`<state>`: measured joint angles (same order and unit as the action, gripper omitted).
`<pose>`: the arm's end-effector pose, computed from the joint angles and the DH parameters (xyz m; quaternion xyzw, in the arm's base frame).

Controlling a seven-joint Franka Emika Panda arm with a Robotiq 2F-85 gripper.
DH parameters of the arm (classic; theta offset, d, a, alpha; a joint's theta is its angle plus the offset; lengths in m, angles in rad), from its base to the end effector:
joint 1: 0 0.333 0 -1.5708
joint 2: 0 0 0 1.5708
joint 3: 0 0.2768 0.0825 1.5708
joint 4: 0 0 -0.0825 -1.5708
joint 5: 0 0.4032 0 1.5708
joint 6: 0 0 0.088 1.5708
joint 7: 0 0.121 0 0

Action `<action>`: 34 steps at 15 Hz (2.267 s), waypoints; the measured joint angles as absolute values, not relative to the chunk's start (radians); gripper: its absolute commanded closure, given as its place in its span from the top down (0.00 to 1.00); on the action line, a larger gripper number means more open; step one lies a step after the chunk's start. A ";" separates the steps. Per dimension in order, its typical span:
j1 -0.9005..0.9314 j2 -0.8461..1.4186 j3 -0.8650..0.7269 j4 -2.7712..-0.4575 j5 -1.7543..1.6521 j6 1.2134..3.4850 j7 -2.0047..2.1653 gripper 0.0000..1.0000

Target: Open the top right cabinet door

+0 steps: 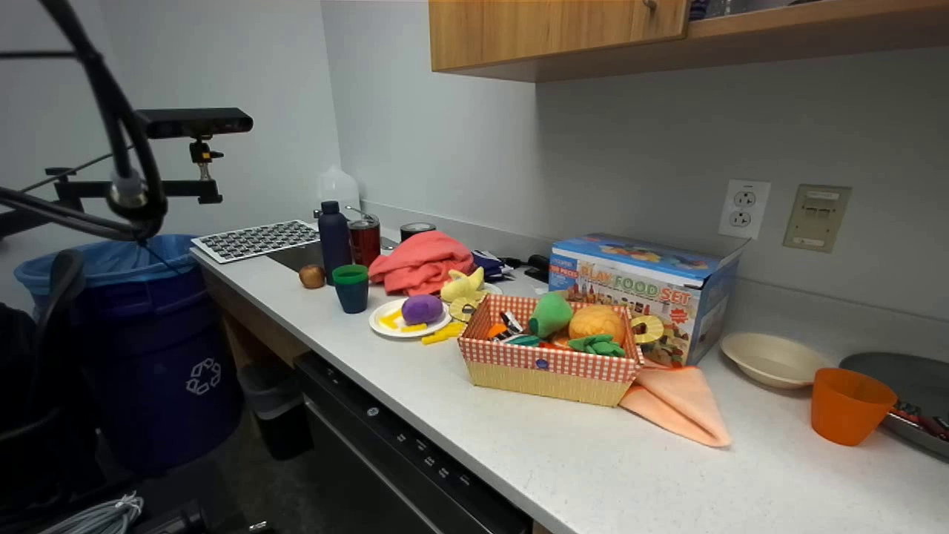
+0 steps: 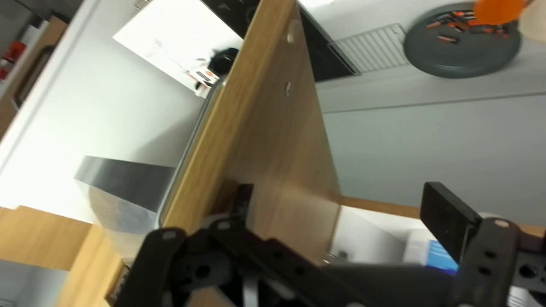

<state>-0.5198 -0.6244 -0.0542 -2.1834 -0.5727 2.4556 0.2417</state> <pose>0.3778 -0.2576 0.6870 0.8433 -0.2366 0.3731 0.3060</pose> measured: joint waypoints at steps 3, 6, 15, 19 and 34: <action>-0.617 -0.563 -0.117 -2.177 -0.663 2.458 0.300 1.00; -0.678 -0.500 -0.138 -2.151 -0.713 2.452 0.381 1.00; -0.645 -0.528 -0.131 -2.121 -0.740 2.443 0.437 1.00; -0.578 -0.588 -0.134 -2.130 -0.707 2.441 0.394 1.00; -0.491 -0.701 -0.151 -2.205 -0.634 2.435 0.307 1.00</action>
